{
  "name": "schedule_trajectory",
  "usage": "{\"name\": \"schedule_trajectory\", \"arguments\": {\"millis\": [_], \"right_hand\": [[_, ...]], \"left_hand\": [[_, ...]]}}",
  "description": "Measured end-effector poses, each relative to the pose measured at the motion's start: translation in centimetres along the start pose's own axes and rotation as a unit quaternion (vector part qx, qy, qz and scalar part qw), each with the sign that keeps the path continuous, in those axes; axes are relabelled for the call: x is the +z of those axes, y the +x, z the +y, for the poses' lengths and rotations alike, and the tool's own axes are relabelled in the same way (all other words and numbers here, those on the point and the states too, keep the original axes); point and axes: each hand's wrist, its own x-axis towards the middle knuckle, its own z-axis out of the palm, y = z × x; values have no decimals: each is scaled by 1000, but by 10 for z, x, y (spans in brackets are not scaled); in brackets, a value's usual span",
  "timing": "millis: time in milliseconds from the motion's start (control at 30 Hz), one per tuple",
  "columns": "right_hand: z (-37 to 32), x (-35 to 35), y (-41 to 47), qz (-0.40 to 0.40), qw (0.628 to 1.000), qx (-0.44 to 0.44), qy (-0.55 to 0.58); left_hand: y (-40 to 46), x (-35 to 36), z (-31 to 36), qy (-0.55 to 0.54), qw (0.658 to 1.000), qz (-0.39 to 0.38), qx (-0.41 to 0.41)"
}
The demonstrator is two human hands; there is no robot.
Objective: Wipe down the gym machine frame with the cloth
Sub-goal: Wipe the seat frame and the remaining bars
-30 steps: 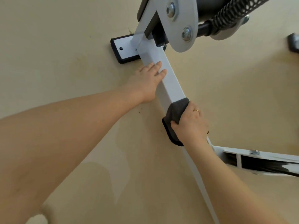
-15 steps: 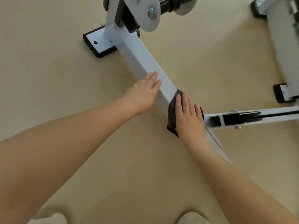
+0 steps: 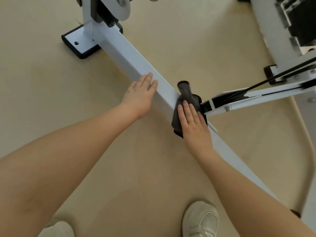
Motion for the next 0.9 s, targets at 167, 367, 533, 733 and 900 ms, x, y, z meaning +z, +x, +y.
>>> {"name": "schedule_trajectory", "arguments": {"millis": [167, 367, 533, 733, 900], "right_hand": [[-13, -6, 6, -30, 997, 64, 14], [-40, -30, 74, -32, 998, 7, 61], [-20, -31, 25, -14, 994, -17, 105], [-37, -71, 38, -60, 934, 157, 316], [-80, -131, 62, 57, 710, 273, 646]], "left_hand": [[0, -8, 2, -29, 1000, -12, -4], [-2, -17, -14, 6, 999, -41, 26], [-3, -21, -6, 0, 998, -68, 2], [-11, -34, -17, 72, 996, -54, 15], [-51, -60, -61, -52, 997, 48, -31]]}}
